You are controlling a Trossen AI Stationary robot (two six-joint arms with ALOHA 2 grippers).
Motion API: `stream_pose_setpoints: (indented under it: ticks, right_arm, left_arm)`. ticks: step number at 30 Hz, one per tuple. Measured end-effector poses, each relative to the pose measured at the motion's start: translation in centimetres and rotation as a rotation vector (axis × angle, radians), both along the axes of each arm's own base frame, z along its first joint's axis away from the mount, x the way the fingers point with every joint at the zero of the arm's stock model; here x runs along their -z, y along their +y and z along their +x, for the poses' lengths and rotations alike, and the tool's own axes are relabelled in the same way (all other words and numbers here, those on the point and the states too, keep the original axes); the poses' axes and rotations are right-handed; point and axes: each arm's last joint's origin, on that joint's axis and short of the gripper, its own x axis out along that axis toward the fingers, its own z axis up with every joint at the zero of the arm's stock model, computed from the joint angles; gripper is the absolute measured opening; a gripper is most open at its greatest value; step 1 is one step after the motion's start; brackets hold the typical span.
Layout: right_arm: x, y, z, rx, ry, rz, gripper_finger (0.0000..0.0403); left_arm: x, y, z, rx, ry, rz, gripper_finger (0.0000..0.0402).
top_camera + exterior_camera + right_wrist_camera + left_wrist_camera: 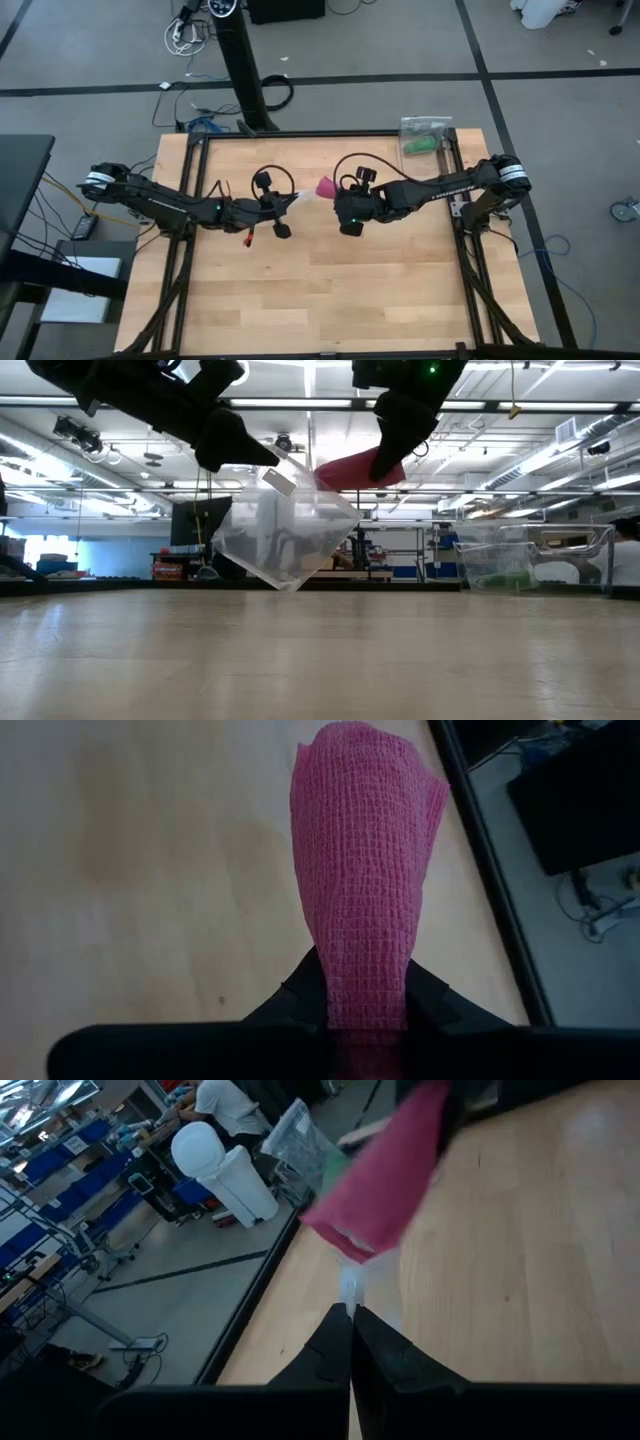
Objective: Roll bandage
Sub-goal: Put the pink bandage into the transparent zip bag
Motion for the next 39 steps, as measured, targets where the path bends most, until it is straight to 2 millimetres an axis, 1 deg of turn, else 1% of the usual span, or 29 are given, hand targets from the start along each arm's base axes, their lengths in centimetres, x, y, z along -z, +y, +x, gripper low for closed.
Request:
stream_pose_setpoints:
  ticks: [9, 12, 17, 20, 27, 32, 36, 39]
  right_arm:
    - [0.0, 0.2, 0.3, -0.098, 0.021, 0.062, 0.0056]
    - [0.0, 0.2, 0.3, -0.123, 0.026, 0.063, 0.0056]
    - [0.0, 0.7, 0.2, -0.154, 0.043, 0.043, 0.0056]
    - [0.1, 0.9, 0.2, -0.175, 0.051, 0.048, 0.0056]
    - [0.1, -0.3, 0.4, -0.184, 0.067, 0.049, 0.0056]
    - [0.1, -1.2, 0.4, -0.168, 0.072, 0.052, 0.0056]
    - [0.1, -1.8, 0.5, -0.138, 0.060, 0.068, 0.0056]
    - [0.0, -2.0, 0.8, -0.153, 0.020, 0.110, 0.0056]
  left_arm:
    - [-0.3, 0.0, 0.1, -0.004, -0.041, -0.019, 0.0003]
    - [-0.5, 0.0, 0.1, -0.013, -0.061, -0.021, 0.0003]
    - [-0.3, 0.3, 0.0, -0.090, -0.067, -0.036, 0.0003]
    - [-0.3, 0.4, 0.0, -0.072, -0.079, -0.068, 0.0003]
    - [-0.5, 0.1, 0.2, 0.009, -0.118, -0.132, 0.0003]
    - [-1.2, -0.1, 0.6, 0.058, -0.125, -0.152, 0.0003]
    - [-1.3, -0.2, 0.7, 0.085, -0.114, -0.162, 0.0003]
    - [-1.3, -0.3, 0.8, 0.104, -0.114, -0.171, 0.0003]
